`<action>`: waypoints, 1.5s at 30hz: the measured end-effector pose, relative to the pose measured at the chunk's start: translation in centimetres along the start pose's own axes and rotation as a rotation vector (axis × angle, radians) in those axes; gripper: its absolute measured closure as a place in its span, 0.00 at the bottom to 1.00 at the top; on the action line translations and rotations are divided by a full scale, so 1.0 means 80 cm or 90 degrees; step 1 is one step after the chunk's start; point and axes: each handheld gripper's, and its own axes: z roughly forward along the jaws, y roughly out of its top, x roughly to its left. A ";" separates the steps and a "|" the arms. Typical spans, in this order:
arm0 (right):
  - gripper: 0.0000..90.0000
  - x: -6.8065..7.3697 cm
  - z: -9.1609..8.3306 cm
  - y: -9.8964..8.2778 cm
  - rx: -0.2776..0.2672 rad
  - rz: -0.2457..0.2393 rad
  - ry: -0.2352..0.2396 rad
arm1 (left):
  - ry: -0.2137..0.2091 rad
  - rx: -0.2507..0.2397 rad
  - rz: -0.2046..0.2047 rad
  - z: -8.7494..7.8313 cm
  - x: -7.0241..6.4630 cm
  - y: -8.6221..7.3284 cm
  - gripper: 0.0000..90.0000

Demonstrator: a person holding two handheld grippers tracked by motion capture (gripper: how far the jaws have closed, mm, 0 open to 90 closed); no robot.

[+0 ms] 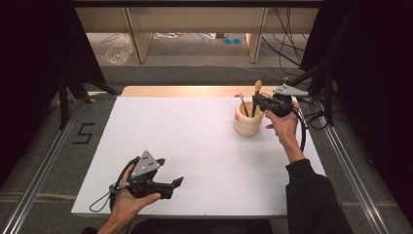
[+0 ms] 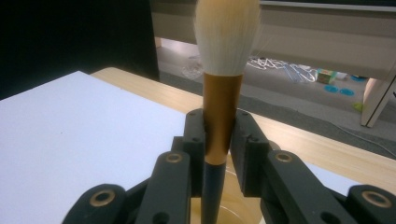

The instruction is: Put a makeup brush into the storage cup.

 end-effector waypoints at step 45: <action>0.37 0.002 -0.019 0.007 0.001 0.019 -0.022 | 0.007 -0.001 -0.003 -0.002 0.001 0.000 0.19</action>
